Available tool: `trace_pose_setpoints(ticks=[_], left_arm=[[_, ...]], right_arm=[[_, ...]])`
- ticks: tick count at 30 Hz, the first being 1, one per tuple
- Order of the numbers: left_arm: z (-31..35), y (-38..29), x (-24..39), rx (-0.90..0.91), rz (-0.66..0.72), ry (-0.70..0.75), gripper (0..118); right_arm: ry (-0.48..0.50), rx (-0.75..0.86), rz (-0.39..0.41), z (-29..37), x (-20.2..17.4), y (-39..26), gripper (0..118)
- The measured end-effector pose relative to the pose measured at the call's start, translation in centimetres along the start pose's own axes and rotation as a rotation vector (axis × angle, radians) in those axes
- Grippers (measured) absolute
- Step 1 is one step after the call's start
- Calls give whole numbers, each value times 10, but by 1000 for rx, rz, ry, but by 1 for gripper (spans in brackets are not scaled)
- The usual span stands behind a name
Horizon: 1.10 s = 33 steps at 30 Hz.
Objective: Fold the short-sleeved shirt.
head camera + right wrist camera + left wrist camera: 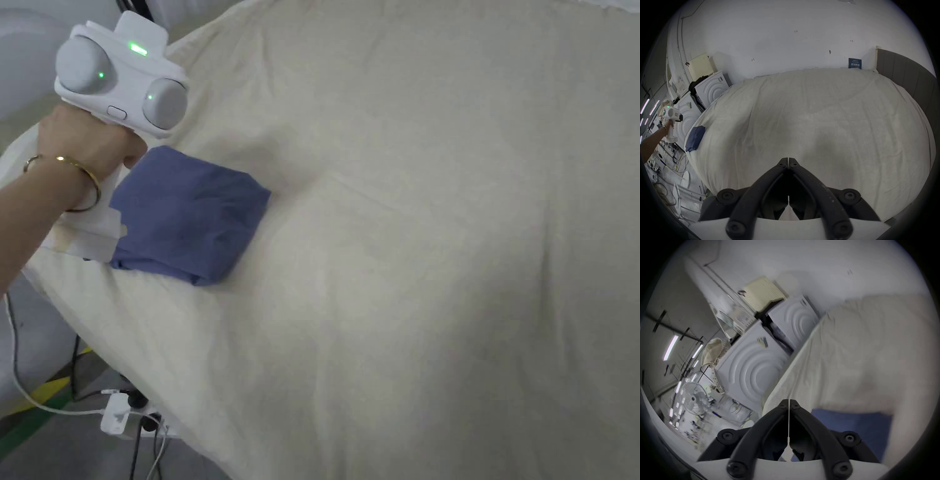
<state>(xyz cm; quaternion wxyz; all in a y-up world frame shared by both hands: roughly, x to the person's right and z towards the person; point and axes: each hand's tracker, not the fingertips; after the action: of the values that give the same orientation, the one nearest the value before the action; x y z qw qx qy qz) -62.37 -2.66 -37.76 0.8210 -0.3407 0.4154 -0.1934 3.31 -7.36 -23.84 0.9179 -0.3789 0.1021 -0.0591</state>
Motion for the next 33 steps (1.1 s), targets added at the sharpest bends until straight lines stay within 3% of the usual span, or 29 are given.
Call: trace_pose_setpoints(ticks=[4,7,11,14,17,19,21,24,33], left_arm=[[86,33,6,189,41,-188,0],[163,60,10,343,142,-320,0],[270,80,13,494,283,-496,0],[348,77,19,608,358,-619,0],[412,64,29,693,365,-699,0],[447,49,35,710,422,-768,0],[471,34,43,698,460,-828,0],[496,-4,51,716,451,-926,0],[506,-83,79,696,377,-872,0]], right_arm=[[-41,136,31,28,12,15,2],[-70,224,39,56,27,28,2],[-133,346,123,103,45,48,2],[-150,461,111,149,62,62,2],[-203,562,137,130,56,62,2],[-239,616,164,173,45,82,2],[-269,645,163,170,45,81,2],[-273,675,99,238,62,72,2],[-274,661,54,261,27,18,2]])
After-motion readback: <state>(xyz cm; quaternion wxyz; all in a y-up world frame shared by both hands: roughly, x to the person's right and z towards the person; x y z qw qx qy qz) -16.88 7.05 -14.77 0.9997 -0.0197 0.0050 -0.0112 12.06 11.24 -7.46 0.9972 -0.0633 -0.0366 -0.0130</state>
